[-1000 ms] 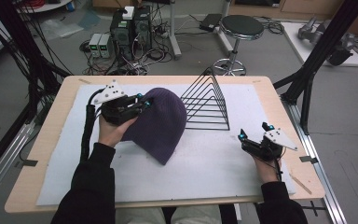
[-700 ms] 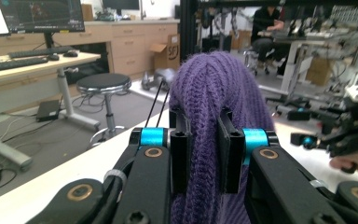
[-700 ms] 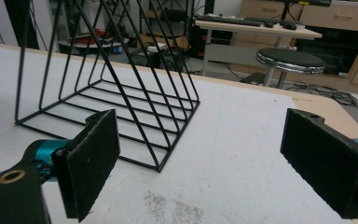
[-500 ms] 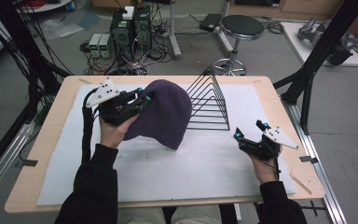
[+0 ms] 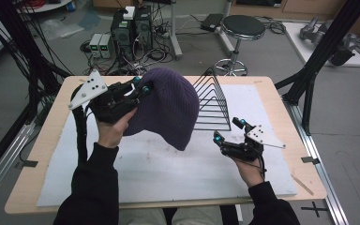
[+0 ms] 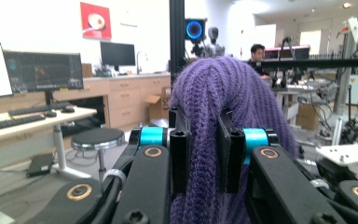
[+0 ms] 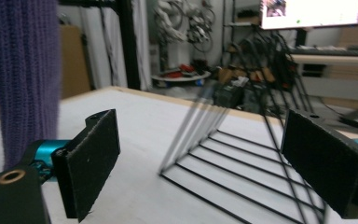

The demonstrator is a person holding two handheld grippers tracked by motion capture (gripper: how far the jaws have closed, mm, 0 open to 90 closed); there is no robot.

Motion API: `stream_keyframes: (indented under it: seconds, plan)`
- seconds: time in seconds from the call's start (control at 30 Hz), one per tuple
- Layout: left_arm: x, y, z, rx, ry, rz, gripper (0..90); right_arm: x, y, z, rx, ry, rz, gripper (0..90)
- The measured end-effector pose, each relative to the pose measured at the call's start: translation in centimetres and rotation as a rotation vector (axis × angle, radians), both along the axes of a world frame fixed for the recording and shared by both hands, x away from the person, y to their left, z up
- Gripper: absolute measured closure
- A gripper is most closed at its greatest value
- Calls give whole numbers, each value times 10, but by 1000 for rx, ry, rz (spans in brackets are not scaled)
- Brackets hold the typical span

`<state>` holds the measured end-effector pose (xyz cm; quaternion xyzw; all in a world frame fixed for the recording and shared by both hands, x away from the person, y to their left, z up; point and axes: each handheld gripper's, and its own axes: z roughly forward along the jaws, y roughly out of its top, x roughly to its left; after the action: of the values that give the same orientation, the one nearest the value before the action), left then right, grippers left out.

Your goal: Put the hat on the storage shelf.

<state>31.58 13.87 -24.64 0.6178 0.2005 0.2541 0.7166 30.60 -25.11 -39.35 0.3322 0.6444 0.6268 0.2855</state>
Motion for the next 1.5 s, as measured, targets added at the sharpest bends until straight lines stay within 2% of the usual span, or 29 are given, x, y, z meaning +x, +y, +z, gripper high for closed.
stream_keyframes:
  seconds: [0.1,0.17,0.33,0.5,0.6,0.77,0.8,0.9,0.93,0.97,1.0,1.03,1.07,1.1,1.13,1.17,1.23,1.27,1.3,1.33,1.5]
  plan:
    - [-3,0,6,-32,-13,-10,780,-4,8,5,24,-7,32,110]
    - [-5,-2,10,-41,-28,1,780,-4,11,6,33,-7,46,110]
    - [-9,-7,19,-36,-55,31,778,-9,28,14,92,-10,166,110]
    - [-7,-11,22,-54,-60,28,778,-14,44,20,88,-22,258,110]
    - [-6,-13,22,-56,-59,24,778,-17,55,22,85,-37,276,110]
    - [-5,-16,22,-81,-55,7,778,-11,75,19,84,15,312,111]
    - [-5,-16,22,-81,-55,7,778,-10,78,18,80,30,311,129]
    - [-4,-16,22,-78,-53,2,778,-9,79,19,65,53,351,398]
    - [-4,-17,22,-76,-50,-3,778,-9,79,19,65,53,351,398]
    - [-4,-17,22,-75,-49,-6,778,-9,79,20,64,58,348,474]
    - [-3,-16,21,-65,-47,-10,778,-7,76,23,38,92,349,687]
    - [-3,-16,21,-59,-44,-13,778,-6,74,25,13,101,346,775]
    - [-1,-15,20,-39,-40,-8,778,-3,71,28,-2,121,346,801]
    - [-1,-15,20,-39,-40,-8,778,-3,71,28,-2,121,346,801]
    - [0,-14,19,-36,-38,-8,778,3,61,36,-14,149,365,816]
    - [1,-13,19,-29,-37,-5,778,3,61,36,-14,149,365,816]
    - [5,-10,18,-22,-39,-6,779,10,49,45,-16,162,373,817]
    - [7,-9,17,-18,-39,-3,780,17,36,53,-9,156,374,817]
    - [8,-9,17,-16,-35,2,780,17,36,53,-9,156,374,817]
    - [10,-9,16,-13,-34,-1,780,24,26,60,-13,153,366,816]
    - [21,-13,13,-15,-35,-18,780,32,14,68,-27,141,331,817]
